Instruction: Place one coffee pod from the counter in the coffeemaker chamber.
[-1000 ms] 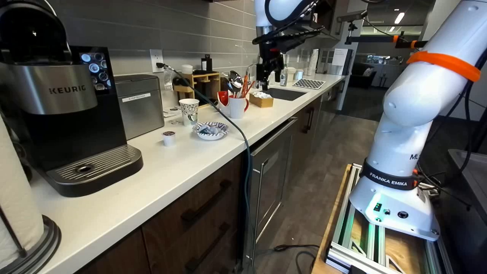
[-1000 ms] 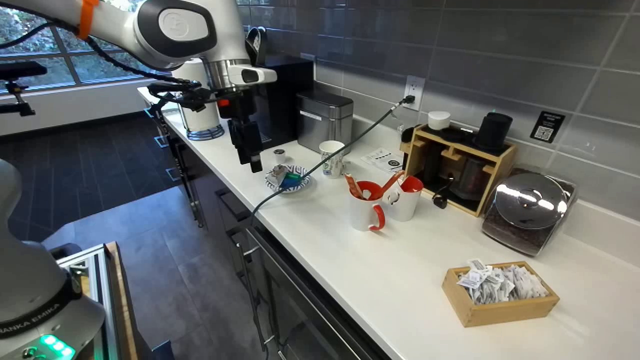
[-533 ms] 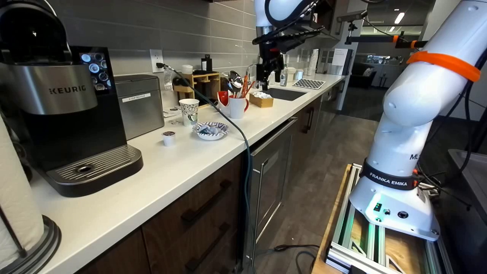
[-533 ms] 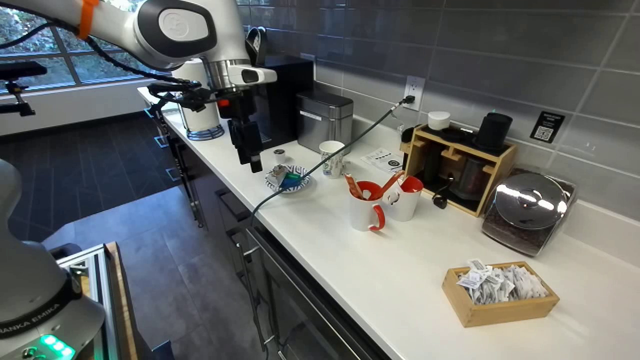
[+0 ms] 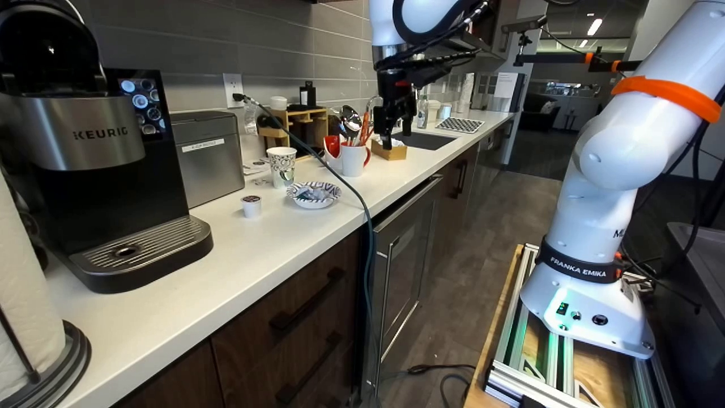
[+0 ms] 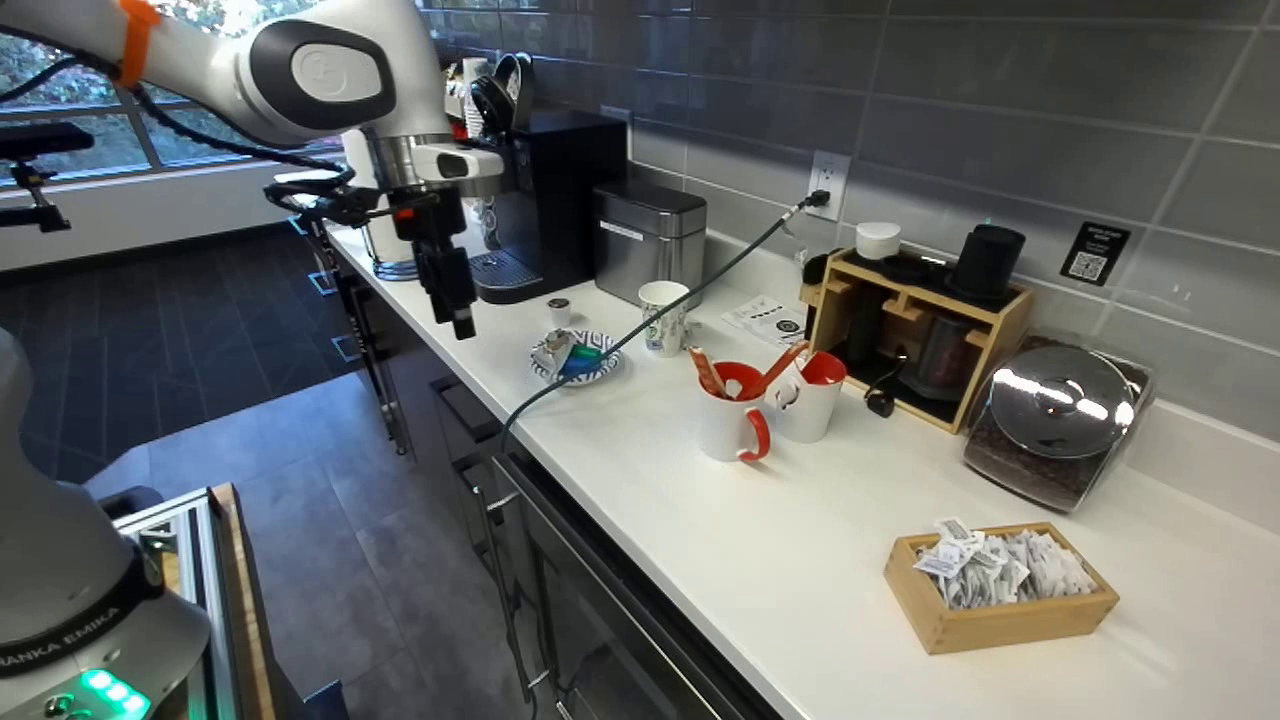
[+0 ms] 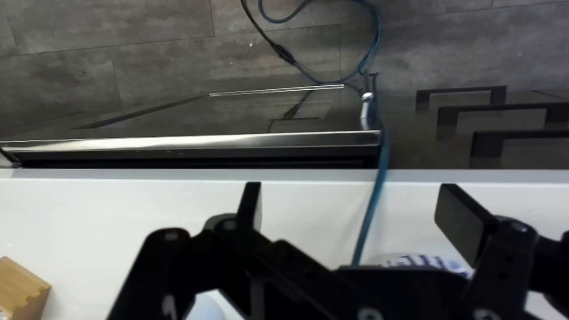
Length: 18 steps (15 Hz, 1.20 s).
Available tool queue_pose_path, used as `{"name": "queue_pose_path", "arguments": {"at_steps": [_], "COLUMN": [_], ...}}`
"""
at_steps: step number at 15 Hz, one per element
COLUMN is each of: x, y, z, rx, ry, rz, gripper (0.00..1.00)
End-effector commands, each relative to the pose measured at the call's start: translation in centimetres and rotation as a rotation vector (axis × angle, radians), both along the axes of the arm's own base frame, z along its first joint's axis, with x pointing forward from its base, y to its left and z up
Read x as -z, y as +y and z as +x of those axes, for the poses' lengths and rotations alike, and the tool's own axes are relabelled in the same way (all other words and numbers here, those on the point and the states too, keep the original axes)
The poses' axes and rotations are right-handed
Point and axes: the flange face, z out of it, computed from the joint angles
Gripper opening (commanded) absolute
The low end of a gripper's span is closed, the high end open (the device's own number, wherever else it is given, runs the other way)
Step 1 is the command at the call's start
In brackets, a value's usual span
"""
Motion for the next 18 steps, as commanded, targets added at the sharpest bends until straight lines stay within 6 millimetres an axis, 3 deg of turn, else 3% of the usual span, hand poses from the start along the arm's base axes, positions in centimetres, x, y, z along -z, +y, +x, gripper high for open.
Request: {"name": "queue_pose_path", "arguments": {"at_steps": [1,3,5,6,8,12,18], "x": [1.9,2.0,1.4,1.4,1.4,1.2,1.2], "y": [8.2,14.0,17.7,15.9,17.2,15.9,15.9], "z": [-4.1,-5.0,-4.6,-4.7,-5.2,-4.5,-4.5], "rx": [-0.054,-0.081,-0.021,-0.068,-0.075,-0.062,-0.062], "ry": [-0.05,-0.137,-0.255,-0.188,-0.205,-0.199,-0.199], "rz": [0.037,0.048,0.058,0.041,0.039,0.046,0.046], "gripper": [1.0,1.0,1.0,1.0,1.0,1.0,1.0]}}
